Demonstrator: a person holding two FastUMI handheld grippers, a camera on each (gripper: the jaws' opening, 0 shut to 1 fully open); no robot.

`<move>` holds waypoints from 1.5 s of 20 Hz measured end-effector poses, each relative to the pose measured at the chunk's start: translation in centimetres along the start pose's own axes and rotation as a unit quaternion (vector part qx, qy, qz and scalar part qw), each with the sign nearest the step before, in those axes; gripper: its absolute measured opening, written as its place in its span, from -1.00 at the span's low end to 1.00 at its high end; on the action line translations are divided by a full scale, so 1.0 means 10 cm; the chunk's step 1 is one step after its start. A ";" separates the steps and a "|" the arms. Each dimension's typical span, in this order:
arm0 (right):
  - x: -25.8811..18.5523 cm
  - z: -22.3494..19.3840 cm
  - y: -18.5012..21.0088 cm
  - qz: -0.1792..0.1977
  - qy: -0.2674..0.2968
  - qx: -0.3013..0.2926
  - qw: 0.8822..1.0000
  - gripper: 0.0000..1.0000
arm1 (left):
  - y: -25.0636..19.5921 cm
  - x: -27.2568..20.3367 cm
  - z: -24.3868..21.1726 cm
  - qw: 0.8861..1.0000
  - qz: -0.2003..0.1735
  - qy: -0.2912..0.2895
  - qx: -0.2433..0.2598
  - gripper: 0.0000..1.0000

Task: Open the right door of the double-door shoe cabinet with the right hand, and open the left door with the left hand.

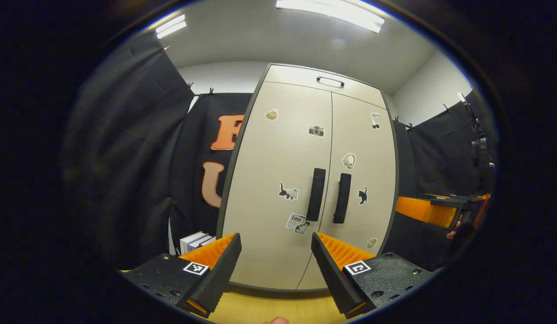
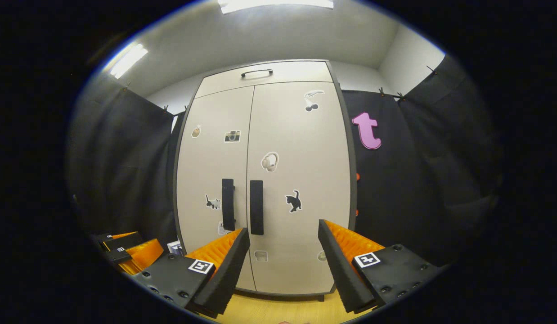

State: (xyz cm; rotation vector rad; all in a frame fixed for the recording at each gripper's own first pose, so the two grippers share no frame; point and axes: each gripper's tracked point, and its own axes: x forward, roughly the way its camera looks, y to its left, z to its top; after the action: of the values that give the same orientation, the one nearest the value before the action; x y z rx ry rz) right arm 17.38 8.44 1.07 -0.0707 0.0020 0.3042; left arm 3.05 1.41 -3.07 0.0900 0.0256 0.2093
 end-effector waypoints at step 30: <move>1.63 -0.36 0.43 -0.016 0.035 0.021 0.999 -0.43 | 0.87 0.65 -0.36 1.000 0.016 -0.006 0.021 0.89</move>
State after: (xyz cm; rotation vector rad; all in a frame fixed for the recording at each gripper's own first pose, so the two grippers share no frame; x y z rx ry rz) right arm 31.69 17.21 -2.99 -0.0390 0.0775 0.2690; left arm 7.46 11.51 -5.93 0.1328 0.0175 0.2398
